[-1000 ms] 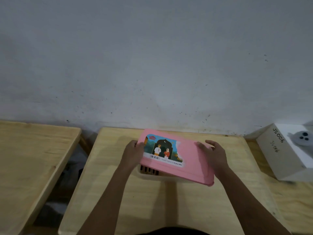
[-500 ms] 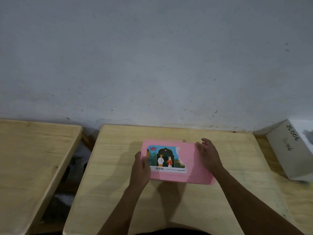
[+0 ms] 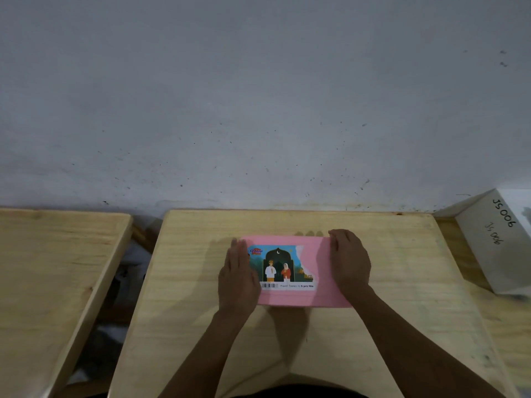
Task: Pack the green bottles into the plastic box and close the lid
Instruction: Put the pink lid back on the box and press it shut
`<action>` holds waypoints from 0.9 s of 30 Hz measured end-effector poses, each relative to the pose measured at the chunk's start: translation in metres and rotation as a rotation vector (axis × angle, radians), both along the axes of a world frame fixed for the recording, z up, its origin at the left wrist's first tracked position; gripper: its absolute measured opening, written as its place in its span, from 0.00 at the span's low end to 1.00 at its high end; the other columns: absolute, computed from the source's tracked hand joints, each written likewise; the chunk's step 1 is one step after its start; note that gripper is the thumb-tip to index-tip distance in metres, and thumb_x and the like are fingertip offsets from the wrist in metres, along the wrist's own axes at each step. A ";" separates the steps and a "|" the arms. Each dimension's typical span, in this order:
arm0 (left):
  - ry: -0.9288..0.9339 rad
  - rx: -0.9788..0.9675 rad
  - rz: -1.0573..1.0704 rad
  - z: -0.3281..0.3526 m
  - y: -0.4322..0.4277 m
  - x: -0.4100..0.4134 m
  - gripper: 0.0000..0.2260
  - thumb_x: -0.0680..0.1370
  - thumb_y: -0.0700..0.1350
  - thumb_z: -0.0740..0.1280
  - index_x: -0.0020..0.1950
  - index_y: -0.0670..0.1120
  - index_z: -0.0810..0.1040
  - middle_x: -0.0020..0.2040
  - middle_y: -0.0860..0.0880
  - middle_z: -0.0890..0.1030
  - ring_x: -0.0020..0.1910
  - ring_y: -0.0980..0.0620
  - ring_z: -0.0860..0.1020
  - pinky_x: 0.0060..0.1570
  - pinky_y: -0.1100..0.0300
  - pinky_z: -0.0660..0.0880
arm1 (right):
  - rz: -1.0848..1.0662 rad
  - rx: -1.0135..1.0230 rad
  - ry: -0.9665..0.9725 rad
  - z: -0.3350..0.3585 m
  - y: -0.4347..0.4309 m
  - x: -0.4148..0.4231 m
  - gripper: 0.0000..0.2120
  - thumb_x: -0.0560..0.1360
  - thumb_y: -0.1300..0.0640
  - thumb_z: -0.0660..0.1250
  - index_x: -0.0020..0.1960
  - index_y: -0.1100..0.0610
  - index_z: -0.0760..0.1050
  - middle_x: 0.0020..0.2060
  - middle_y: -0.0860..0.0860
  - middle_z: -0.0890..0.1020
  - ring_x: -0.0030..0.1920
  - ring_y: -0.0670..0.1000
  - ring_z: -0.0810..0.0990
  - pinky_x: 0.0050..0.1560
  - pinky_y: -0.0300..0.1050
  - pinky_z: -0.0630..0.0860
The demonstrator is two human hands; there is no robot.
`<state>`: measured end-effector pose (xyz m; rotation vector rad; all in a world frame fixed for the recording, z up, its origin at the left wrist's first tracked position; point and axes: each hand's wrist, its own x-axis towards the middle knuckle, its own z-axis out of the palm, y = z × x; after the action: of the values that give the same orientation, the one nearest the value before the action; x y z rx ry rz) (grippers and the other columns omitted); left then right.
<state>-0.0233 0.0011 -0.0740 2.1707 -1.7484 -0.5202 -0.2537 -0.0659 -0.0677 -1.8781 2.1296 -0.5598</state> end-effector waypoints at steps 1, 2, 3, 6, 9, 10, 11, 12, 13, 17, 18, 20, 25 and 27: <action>-0.030 0.016 -0.050 0.002 -0.003 -0.001 0.31 0.78 0.42 0.57 0.78 0.46 0.47 0.80 0.46 0.49 0.78 0.45 0.53 0.69 0.44 0.66 | 0.057 0.008 0.052 -0.004 0.002 0.003 0.16 0.81 0.54 0.53 0.63 0.57 0.74 0.62 0.55 0.78 0.65 0.57 0.73 0.63 0.56 0.71; -0.054 0.030 -0.082 0.001 -0.007 -0.002 0.30 0.78 0.44 0.55 0.78 0.46 0.47 0.80 0.47 0.47 0.78 0.46 0.49 0.72 0.43 0.61 | 0.096 0.023 0.103 -0.007 0.005 0.004 0.19 0.81 0.52 0.50 0.66 0.56 0.72 0.65 0.55 0.76 0.70 0.58 0.68 0.69 0.58 0.66; -0.074 0.035 -0.098 0.003 -0.009 -0.004 0.30 0.77 0.47 0.53 0.78 0.46 0.48 0.80 0.48 0.46 0.79 0.47 0.46 0.74 0.42 0.57 | 0.118 0.040 0.143 -0.010 0.007 0.005 0.22 0.81 0.50 0.47 0.68 0.55 0.71 0.69 0.54 0.73 0.74 0.57 0.63 0.72 0.59 0.59; -0.111 -0.029 -0.098 0.001 -0.011 -0.007 0.32 0.75 0.53 0.51 0.78 0.45 0.52 0.80 0.49 0.50 0.78 0.52 0.46 0.74 0.44 0.50 | 0.157 0.091 0.207 -0.011 0.006 0.005 0.28 0.80 0.45 0.40 0.74 0.52 0.63 0.75 0.52 0.65 0.78 0.54 0.52 0.75 0.58 0.47; -0.082 -0.044 -0.105 -0.002 -0.013 -0.008 0.31 0.76 0.53 0.56 0.77 0.46 0.54 0.79 0.49 0.53 0.78 0.52 0.49 0.74 0.44 0.53 | 0.170 0.093 0.230 -0.010 0.005 0.005 0.29 0.80 0.44 0.39 0.75 0.52 0.61 0.75 0.52 0.64 0.78 0.54 0.50 0.75 0.58 0.45; -0.078 -0.040 -0.106 -0.002 -0.014 -0.007 0.31 0.76 0.53 0.56 0.77 0.46 0.55 0.79 0.49 0.54 0.78 0.51 0.50 0.74 0.43 0.55 | 0.168 0.098 0.230 -0.009 0.005 0.005 0.29 0.79 0.43 0.38 0.75 0.52 0.61 0.75 0.52 0.64 0.78 0.54 0.50 0.75 0.58 0.45; -0.086 -0.035 -0.109 -0.001 -0.016 -0.007 0.30 0.76 0.54 0.56 0.77 0.47 0.55 0.79 0.48 0.55 0.78 0.49 0.51 0.74 0.43 0.58 | 0.168 0.100 0.230 -0.009 0.005 0.005 0.30 0.79 0.43 0.38 0.75 0.52 0.62 0.75 0.52 0.65 0.78 0.54 0.51 0.75 0.58 0.45; -0.100 -0.030 -0.115 0.000 -0.019 -0.006 0.30 0.76 0.54 0.56 0.76 0.48 0.56 0.78 0.47 0.57 0.78 0.48 0.53 0.72 0.43 0.61 | 0.169 0.098 0.230 -0.008 0.005 0.006 0.30 0.79 0.43 0.38 0.75 0.52 0.62 0.74 0.53 0.65 0.78 0.55 0.51 0.75 0.58 0.45; -0.117 -0.017 -0.123 -0.001 -0.021 -0.008 0.29 0.76 0.55 0.55 0.76 0.49 0.56 0.78 0.46 0.58 0.77 0.46 0.54 0.72 0.43 0.62 | 0.171 0.101 0.228 -0.009 0.004 0.005 0.30 0.79 0.43 0.39 0.75 0.53 0.63 0.74 0.53 0.66 0.78 0.55 0.52 0.75 0.58 0.46; -0.169 -0.012 -0.136 0.003 -0.026 -0.010 0.28 0.76 0.57 0.52 0.75 0.50 0.58 0.76 0.44 0.62 0.76 0.43 0.58 0.70 0.44 0.64 | 0.159 0.065 0.205 -0.007 0.005 0.007 0.25 0.81 0.45 0.45 0.73 0.53 0.65 0.72 0.54 0.69 0.77 0.56 0.56 0.75 0.58 0.51; -0.174 -0.012 -0.137 0.002 -0.025 -0.010 0.28 0.76 0.57 0.53 0.75 0.50 0.58 0.76 0.44 0.62 0.76 0.44 0.58 0.70 0.44 0.64 | 0.151 0.056 0.194 -0.008 0.006 0.007 0.25 0.81 0.46 0.47 0.73 0.54 0.66 0.72 0.54 0.70 0.77 0.56 0.57 0.75 0.58 0.53; -0.184 -0.011 -0.137 0.001 -0.024 -0.010 0.28 0.76 0.57 0.53 0.76 0.51 0.57 0.76 0.45 0.61 0.77 0.45 0.56 0.70 0.45 0.62 | 0.125 0.033 0.176 -0.009 0.008 0.008 0.24 0.81 0.47 0.49 0.72 0.55 0.68 0.71 0.53 0.71 0.76 0.55 0.58 0.75 0.57 0.55; -0.173 0.014 -0.122 -0.001 -0.027 -0.012 0.28 0.77 0.57 0.56 0.75 0.52 0.57 0.77 0.47 0.60 0.77 0.46 0.54 0.69 0.47 0.64 | 0.100 0.035 0.132 -0.011 0.007 0.009 0.23 0.81 0.46 0.51 0.72 0.55 0.66 0.73 0.53 0.68 0.77 0.54 0.56 0.75 0.55 0.52; -0.150 0.023 -0.104 -0.001 -0.027 -0.011 0.28 0.76 0.57 0.57 0.75 0.52 0.58 0.77 0.48 0.59 0.77 0.47 0.54 0.66 0.47 0.67 | 0.102 0.033 0.112 -0.011 0.007 0.009 0.23 0.81 0.46 0.51 0.70 0.56 0.67 0.73 0.53 0.68 0.77 0.54 0.55 0.76 0.55 0.51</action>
<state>-0.0344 -0.0260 -0.0746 2.1936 -1.9513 -0.4132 -0.2446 -0.0589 -0.0789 -2.0308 2.0814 -0.4036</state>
